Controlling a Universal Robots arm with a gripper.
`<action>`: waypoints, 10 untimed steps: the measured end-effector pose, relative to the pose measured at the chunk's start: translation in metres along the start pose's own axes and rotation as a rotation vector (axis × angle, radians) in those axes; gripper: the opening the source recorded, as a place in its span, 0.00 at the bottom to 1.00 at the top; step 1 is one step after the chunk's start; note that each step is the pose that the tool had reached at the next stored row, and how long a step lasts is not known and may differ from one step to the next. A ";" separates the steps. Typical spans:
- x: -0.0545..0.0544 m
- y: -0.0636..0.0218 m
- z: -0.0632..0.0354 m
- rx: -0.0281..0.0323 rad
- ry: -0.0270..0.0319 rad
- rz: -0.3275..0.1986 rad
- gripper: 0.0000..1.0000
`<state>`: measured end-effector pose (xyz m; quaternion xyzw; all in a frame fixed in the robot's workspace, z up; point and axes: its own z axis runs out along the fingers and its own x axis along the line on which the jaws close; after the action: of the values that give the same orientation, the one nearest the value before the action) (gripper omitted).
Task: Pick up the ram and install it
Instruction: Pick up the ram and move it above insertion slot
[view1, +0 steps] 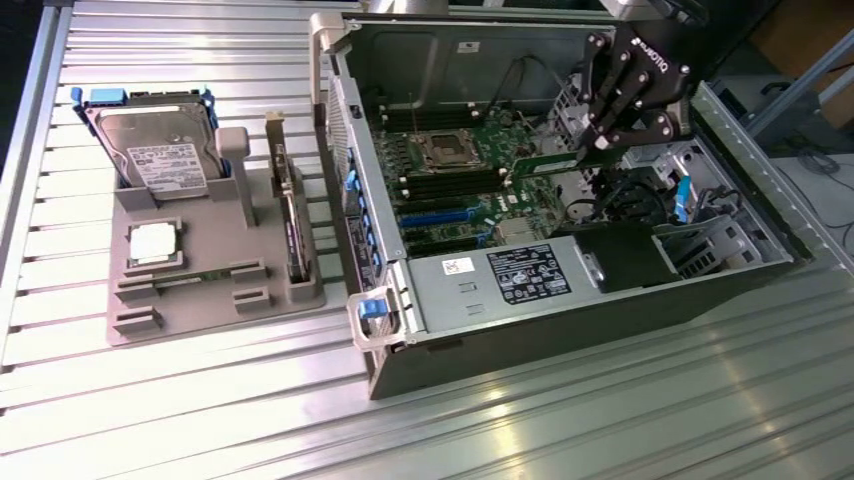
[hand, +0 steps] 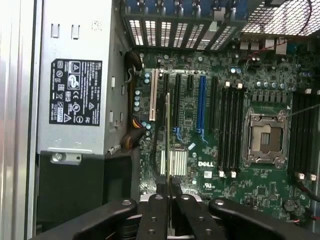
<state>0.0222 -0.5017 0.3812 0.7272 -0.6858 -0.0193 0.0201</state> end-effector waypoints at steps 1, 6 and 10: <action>-0.002 -0.0055 -0.0003 0.0000 0.0001 0.000 0.12; -0.019 -0.0261 -0.0014 -0.0001 0.0002 -0.003 0.12; -0.043 -0.0298 -0.0016 -0.0001 0.0004 -0.006 0.12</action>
<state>0.0495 -0.4571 0.3812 0.7292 -0.6838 -0.0192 0.0202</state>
